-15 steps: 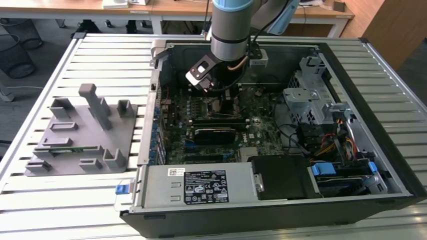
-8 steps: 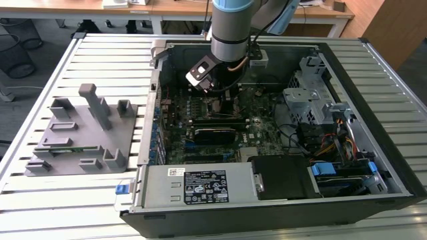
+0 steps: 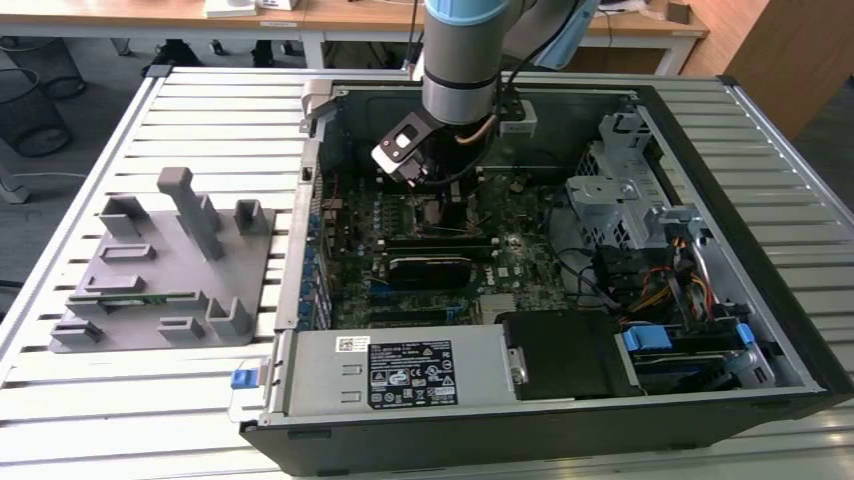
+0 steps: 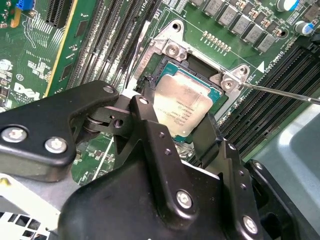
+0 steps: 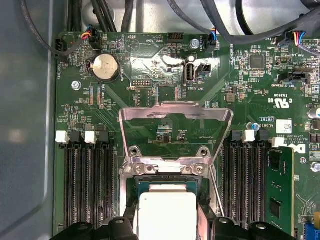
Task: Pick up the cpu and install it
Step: 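Place the cpu into insertion slot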
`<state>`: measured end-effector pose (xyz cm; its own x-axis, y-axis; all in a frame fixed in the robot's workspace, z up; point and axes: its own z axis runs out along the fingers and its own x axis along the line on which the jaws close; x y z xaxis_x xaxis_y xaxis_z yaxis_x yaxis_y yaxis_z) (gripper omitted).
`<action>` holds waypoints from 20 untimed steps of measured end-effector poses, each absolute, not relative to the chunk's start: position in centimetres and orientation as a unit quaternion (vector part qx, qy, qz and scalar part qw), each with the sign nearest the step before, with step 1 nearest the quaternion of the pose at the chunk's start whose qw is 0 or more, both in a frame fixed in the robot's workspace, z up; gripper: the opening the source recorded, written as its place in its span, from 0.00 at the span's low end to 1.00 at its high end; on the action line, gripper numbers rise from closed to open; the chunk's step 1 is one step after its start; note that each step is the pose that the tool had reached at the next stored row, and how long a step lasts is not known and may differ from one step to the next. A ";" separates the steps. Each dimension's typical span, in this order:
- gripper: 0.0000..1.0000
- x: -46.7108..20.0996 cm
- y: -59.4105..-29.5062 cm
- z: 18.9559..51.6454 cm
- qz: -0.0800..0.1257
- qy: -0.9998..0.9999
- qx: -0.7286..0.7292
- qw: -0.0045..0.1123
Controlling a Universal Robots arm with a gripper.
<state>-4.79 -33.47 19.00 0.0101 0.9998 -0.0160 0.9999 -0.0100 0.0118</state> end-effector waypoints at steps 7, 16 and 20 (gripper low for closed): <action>0.54 -4.8 -33.5 19.0 -0.001 0.703 0.711 0.010; 0.54 -4.8 -33.5 19.2 -0.002 0.703 0.711 0.010; 0.54 -4.8 -33.5 19.2 -0.001 0.703 0.711 0.010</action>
<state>-4.78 -33.50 19.20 0.0104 0.9998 -0.0155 0.9999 -0.0103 0.0114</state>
